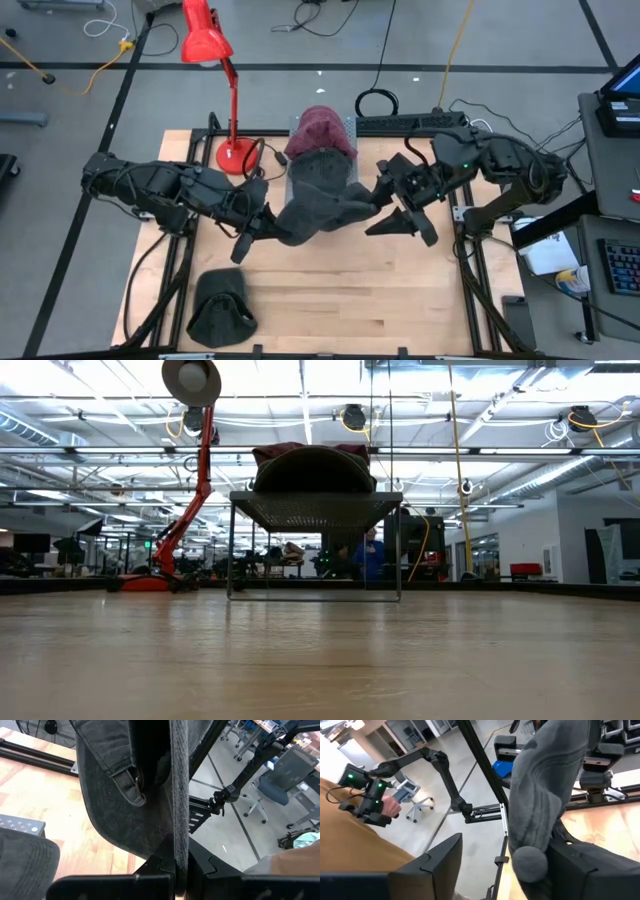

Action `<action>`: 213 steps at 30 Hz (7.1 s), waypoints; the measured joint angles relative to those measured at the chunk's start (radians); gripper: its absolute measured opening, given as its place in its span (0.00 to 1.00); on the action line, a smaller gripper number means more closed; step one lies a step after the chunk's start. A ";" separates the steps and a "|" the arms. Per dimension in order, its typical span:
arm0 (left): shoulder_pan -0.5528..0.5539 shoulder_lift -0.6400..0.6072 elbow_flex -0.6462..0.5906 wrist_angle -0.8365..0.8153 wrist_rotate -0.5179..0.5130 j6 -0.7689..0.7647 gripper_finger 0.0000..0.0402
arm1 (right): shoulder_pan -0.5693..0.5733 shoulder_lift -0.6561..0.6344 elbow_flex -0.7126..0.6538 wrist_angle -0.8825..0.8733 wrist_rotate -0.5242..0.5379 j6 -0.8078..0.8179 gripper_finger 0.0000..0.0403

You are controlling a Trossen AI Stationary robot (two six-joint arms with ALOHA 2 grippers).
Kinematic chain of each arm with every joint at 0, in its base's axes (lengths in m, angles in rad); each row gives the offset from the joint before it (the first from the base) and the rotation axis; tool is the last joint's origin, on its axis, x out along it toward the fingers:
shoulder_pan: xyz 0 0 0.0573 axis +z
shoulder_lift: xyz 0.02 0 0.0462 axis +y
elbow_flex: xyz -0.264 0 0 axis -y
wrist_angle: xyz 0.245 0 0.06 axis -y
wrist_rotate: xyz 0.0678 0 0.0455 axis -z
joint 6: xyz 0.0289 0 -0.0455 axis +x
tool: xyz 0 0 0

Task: Pick & Place hat
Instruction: Stack the top black cap on top of the black cap on the shelf

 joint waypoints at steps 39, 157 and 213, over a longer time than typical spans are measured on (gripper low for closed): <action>0.029 -0.135 -0.001 -0.155 0.023 -0.101 0.67 | -0.008 0.069 0.004 -0.149 0.321 -0.418 0.05; 0.029 -0.161 -0.001 -0.199 -0.003 -0.150 0.67 | -0.375 0.349 -0.121 0.040 0.648 -1.080 0.66; 0.029 -0.161 -0.001 -0.199 -0.004 -0.215 0.67 | -0.063 0.341 -0.434 0.119 0.332 -0.629 0.69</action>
